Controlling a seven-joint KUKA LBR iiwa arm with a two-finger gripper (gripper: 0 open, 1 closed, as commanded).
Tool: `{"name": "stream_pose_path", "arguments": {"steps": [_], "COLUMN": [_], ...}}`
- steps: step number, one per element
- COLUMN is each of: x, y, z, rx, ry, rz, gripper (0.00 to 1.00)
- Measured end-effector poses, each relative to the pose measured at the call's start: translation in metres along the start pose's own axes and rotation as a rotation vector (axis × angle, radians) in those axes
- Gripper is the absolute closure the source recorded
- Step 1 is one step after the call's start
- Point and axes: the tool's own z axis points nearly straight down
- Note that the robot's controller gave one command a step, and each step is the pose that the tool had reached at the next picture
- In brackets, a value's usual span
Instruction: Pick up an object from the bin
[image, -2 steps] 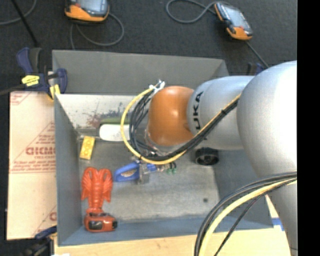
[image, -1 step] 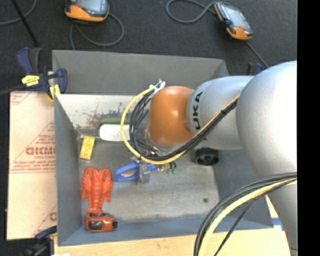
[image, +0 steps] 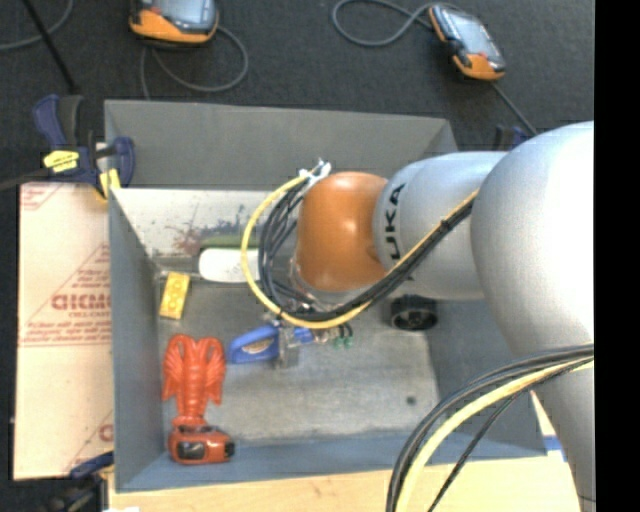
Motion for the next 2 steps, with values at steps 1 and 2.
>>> {"name": "stream_pose_path", "arguments": {"steps": [1, 2], "x": [0.0000, 0.0000], "y": [-0.0001, 0.0000], "z": [0.0000, 0.0000], "rx": [0.000, 0.000], "ry": [0.000, 0.000], "rz": [0.001, 0.002], "gripper": [1.00, 1.00]}}
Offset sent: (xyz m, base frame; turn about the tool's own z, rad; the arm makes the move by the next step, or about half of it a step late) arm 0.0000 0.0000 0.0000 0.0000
